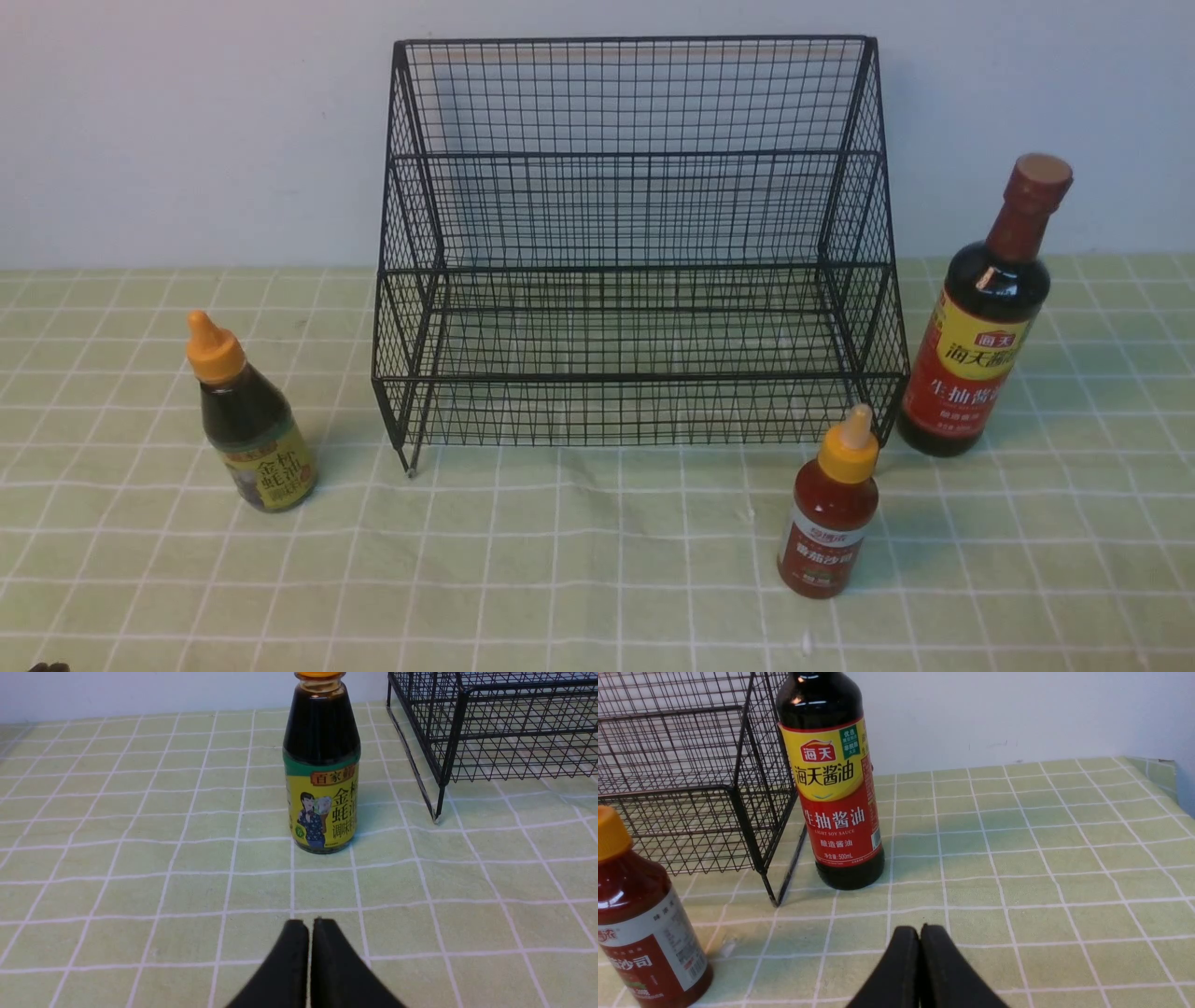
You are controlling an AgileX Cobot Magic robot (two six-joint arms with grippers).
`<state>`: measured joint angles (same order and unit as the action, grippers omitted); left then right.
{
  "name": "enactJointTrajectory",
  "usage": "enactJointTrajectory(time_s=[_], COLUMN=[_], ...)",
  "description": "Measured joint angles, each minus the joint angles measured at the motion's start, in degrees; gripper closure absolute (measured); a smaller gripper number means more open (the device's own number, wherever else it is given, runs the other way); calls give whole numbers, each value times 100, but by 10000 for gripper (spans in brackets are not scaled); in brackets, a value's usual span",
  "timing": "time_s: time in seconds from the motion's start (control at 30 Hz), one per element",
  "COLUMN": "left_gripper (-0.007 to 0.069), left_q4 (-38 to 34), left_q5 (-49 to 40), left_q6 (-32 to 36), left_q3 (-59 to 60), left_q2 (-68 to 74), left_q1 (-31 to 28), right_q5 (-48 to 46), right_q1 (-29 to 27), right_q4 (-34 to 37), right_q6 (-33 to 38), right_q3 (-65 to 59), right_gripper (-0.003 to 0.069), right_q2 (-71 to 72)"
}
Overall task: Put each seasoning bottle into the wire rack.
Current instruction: Use the right arm to grab the condiment bottle closest to it
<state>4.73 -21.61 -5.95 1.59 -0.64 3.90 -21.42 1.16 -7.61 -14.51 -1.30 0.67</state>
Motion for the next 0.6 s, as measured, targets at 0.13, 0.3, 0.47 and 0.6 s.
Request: enactJointTrajectory(time_s=[0.13, 0.3, 0.47, 0.6], left_gripper=[631, 631, 631, 631], left_q4=[0, 0, 0, 0], left_q5=[0, 0, 0, 0], left_q6=[0, 0, 0, 0], left_q3=[0, 0, 0, 0], left_q2=[0, 0, 0, 0], left_q1=[0, 0, 0, 0], right_q5=[0, 507, 1848, 2248], right_q1=[0, 0, 0, 0], right_q4=[0, 592, 1926, 2238], right_q6=[0, -283, -875, -934], right_q3=[0, -29, -29, -29], right_gripper=[673, 673, 673, 673], right_q2=[0, 0, 0, 0])
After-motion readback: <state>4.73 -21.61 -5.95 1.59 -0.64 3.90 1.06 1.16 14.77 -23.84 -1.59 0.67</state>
